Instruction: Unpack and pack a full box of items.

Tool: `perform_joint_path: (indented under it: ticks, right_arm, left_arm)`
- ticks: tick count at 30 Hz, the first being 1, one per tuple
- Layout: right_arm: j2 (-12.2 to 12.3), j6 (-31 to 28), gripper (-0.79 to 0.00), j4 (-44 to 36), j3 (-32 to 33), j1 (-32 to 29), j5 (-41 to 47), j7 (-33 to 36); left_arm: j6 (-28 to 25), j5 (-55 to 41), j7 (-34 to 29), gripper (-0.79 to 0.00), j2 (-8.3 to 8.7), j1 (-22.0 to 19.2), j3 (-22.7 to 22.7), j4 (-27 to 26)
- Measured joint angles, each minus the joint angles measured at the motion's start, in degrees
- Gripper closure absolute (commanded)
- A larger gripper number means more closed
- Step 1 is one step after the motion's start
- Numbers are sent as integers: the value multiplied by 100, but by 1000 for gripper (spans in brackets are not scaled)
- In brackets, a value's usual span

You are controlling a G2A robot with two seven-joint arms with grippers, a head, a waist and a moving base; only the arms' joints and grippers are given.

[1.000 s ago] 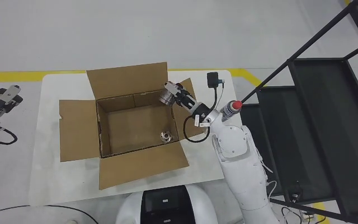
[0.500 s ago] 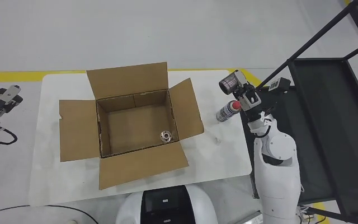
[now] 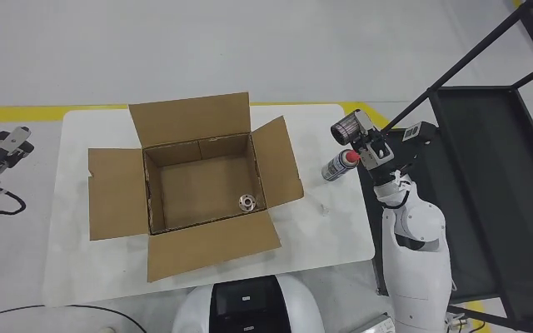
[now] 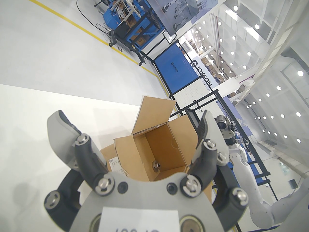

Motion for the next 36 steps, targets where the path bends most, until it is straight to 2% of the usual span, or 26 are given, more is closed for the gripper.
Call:
perform_joint_path:
  ticks: [13, 21, 28, 36]
  right_arm:
    - [19, -110, 0, -159, -32, -146, 237, 154]
    - [136, -873, 0, -336, 591, -831, 920, 898]
    - [210, -1657, 0, -72, 970, -1441, 318, 964]
    - [283, -2383, 0, 629, 983, -1556, -64, 965]
  left_arm:
    - [0, 0, 0, -785, 0, 0, 0, 0]
    - [0, 0, 0, -785, 0, 0, 0, 0]
    - [0, 0, 0, -785, 0, 0, 0, 0]
    - [0, 0, 0, -785, 0, 0, 0, 0]
